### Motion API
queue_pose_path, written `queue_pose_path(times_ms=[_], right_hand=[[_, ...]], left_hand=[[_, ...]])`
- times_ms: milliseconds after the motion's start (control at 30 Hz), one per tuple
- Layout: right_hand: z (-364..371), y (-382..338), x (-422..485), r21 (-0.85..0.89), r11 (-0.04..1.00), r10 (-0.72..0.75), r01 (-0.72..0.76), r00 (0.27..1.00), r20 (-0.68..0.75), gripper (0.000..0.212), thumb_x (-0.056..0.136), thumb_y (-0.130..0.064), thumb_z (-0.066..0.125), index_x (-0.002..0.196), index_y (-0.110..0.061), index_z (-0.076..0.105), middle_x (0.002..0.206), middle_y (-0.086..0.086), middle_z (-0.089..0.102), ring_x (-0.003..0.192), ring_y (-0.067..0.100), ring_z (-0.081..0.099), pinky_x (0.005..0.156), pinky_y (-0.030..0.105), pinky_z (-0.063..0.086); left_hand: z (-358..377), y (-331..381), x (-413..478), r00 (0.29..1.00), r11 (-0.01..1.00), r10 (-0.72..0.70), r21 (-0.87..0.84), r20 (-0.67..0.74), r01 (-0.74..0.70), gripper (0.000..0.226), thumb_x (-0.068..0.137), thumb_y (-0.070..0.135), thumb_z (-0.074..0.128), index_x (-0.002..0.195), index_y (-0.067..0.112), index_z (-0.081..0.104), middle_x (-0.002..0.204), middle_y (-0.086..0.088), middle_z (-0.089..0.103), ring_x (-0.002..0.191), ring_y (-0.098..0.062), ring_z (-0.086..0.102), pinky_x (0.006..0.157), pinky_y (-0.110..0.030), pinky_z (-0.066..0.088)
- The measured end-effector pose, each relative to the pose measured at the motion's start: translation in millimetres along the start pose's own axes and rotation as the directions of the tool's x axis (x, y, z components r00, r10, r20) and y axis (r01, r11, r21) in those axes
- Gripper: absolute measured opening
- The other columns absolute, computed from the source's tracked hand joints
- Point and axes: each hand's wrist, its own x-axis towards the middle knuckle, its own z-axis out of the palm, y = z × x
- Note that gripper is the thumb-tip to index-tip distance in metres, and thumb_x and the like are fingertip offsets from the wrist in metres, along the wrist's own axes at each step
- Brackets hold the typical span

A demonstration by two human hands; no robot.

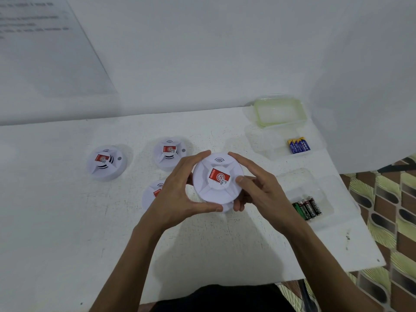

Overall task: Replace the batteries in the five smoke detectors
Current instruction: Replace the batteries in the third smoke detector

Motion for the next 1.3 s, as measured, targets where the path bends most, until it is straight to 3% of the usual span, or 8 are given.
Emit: queue_pose_path(times_ms=[100, 133, 233, 433, 600, 733, 867, 1300], right_hand=[[-2, -1, -1, 0.028, 0.999, 0.015, -0.016, 0.999, 0.03, 0.049, 0.101, -0.009, 0.046, 0.144, -0.033, 0.042, 0.09, 0.016, 0.069, 0.064, 0.024, 0.061, 0.065, 0.035, 0.054], [-3, -2, -2, 0.025, 0.999, 0.025, -0.026, 0.998, 0.051, 0.053, 0.099, -0.009, 0.05, 0.145, -0.035, 0.04, 0.094, 0.011, 0.071, 0.068, 0.023, 0.063, 0.067, 0.032, 0.054], [-6, -3, -3, -0.004, 0.999, 0.053, -0.053, 0.989, 0.141, 0.077, 0.09, -0.002, 0.065, 0.147, -0.039, 0.031, 0.108, 0.005, 0.071, 0.085, 0.023, 0.068, 0.075, 0.029, 0.055], [-10, -3, -3, 0.005, 0.998, 0.059, -0.061, 0.983, 0.176, 0.084, 0.086, 0.004, 0.067, 0.147, -0.041, 0.03, 0.116, 0.007, 0.07, 0.101, 0.03, 0.067, 0.083, 0.038, 0.057], [-12, -1, -1, -0.018, 0.998, 0.059, -0.057, 0.978, 0.2, 0.084, 0.087, 0.004, 0.066, 0.148, -0.041, 0.028, 0.114, 0.012, 0.069, 0.094, 0.034, 0.065, 0.083, 0.044, 0.058], [-14, 2, 0, -0.057, 0.997, 0.057, -0.045, 0.976, 0.212, 0.083, 0.089, -0.002, 0.066, 0.148, -0.043, 0.025, 0.105, 0.011, 0.069, 0.078, 0.019, 0.061, 0.077, 0.034, 0.054], [-15, 7, 1, -0.074, 0.997, 0.054, -0.038, 0.972, 0.229, 0.082, 0.09, -0.009, 0.067, 0.148, -0.046, 0.023, 0.103, 0.005, 0.068, 0.077, 0.017, 0.06, 0.077, 0.033, 0.053], [-17, 11, 4, -0.152, 0.988, 0.03, 0.007, 0.971, 0.237, 0.081, 0.092, -0.013, 0.066, 0.149, -0.044, 0.018, 0.105, 0.01, 0.067, 0.074, 0.013, 0.055, 0.078, 0.034, 0.054]], left_hand=[[-3, -1, 3, 0.999, 0.991, 0.045, 0.123, -0.003, -0.044, 0.094, 0.051, 0.053, 0.086, 0.127, 0.057, 0.031, 0.127, 0.037, 0.038, 0.12, 0.013, 0.042, 0.1, -0.014, 0.039], [-4, -3, 4, 0.998, 0.99, 0.057, 0.131, -0.009, -0.055, 0.094, 0.053, 0.052, 0.086, 0.128, 0.06, 0.03, 0.127, 0.04, 0.038, 0.121, 0.01, 0.042, 0.1, -0.014, 0.039], [-2, -7, 4, 0.999, 0.998, 0.038, 0.042, -0.013, -0.037, 0.077, 0.052, 0.083, 0.064, 0.12, 0.073, 0.031, 0.12, 0.054, 0.039, 0.116, 0.02, 0.041, 0.098, -0.009, 0.035], [-6, -13, 3, 0.996, 0.992, 0.09, 0.083, 0.021, -0.092, 0.091, 0.065, 0.045, 0.081, 0.138, 0.047, 0.027, 0.135, 0.039, 0.037, 0.124, 0.01, 0.042, 0.085, -0.002, 0.04], [-7, -15, 5, 0.995, 0.996, 0.083, 0.035, 0.063, -0.085, 0.089, 0.068, 0.034, 0.081, 0.138, 0.046, 0.028, 0.132, 0.04, 0.042, 0.122, 0.008, 0.045, 0.086, -0.006, 0.042], [-7, -15, 6, 0.994, 0.996, 0.085, 0.028, 0.069, -0.087, 0.088, 0.069, 0.032, 0.081, 0.138, 0.046, 0.028, 0.131, 0.039, 0.043, 0.121, 0.006, 0.047, 0.087, -0.008, 0.043], [-7, -17, 6, 0.994, 0.996, 0.082, 0.035, 0.068, -0.084, 0.089, 0.068, 0.033, 0.082, 0.136, 0.051, 0.028, 0.131, 0.038, 0.044, 0.119, 0.003, 0.05, 0.086, -0.009, 0.044], [-7, -20, 8, 0.996, 0.997, 0.068, 0.036, 0.057, -0.071, 0.087, 0.066, 0.034, 0.082, 0.134, 0.051, 0.03, 0.125, 0.042, 0.046, 0.114, 0.006, 0.052, 0.081, -0.006, 0.044]])
